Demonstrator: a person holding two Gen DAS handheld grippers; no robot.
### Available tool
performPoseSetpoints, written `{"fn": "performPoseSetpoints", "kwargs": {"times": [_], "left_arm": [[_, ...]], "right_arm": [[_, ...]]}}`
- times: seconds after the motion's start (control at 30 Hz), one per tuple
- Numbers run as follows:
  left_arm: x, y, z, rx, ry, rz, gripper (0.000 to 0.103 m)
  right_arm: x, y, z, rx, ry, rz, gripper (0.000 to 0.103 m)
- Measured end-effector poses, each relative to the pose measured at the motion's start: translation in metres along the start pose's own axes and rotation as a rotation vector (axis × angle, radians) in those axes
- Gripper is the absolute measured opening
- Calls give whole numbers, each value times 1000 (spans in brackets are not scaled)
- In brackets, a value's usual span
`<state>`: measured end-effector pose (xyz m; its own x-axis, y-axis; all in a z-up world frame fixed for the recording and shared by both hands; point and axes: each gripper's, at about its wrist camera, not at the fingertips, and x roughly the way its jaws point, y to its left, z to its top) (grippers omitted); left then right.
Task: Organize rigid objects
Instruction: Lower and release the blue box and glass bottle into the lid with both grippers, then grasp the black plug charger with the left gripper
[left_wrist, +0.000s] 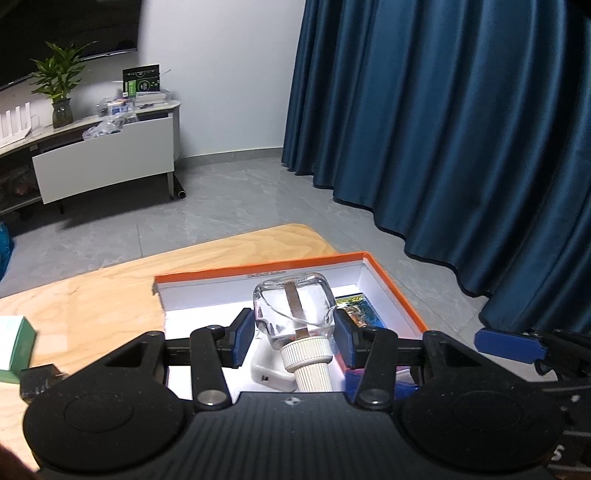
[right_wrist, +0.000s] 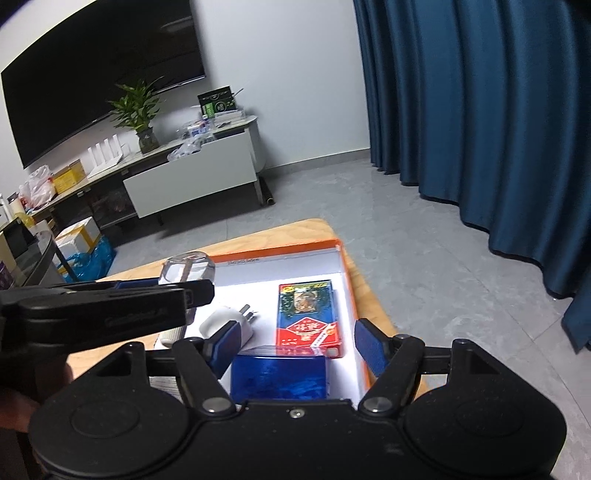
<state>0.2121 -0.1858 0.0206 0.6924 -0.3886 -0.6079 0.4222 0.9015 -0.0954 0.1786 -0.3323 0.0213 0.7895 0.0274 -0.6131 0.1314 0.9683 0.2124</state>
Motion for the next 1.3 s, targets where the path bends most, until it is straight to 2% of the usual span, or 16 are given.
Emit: {"fn": "performPoseSetpoints", "kwargs": {"times": [0.37,0.47,0.6,0.73,0.97,1.3], "left_arm": [[19,-9,6,12,31,-28,49],[13,-10,5,19,16,-26,61],[3,-6,3,-1,2,-14,72],[-12,5,-2,-33,-8,4,75],[-43,40,-18,-93,-31,97,81],[-75,124,-54,-248,-25,283,90]], "right_arm": [[-10,-2,1,-10,-29,-36,83],[-12,-2,1,-17,-39,-46,85],[-16,1,3,-7,-49,-48,85],[-19,12,1,-28,-53,-32,87],[-21,43,0,-84,-46,23,87],[-11,98,-9,-174,-3,130,89]]}}
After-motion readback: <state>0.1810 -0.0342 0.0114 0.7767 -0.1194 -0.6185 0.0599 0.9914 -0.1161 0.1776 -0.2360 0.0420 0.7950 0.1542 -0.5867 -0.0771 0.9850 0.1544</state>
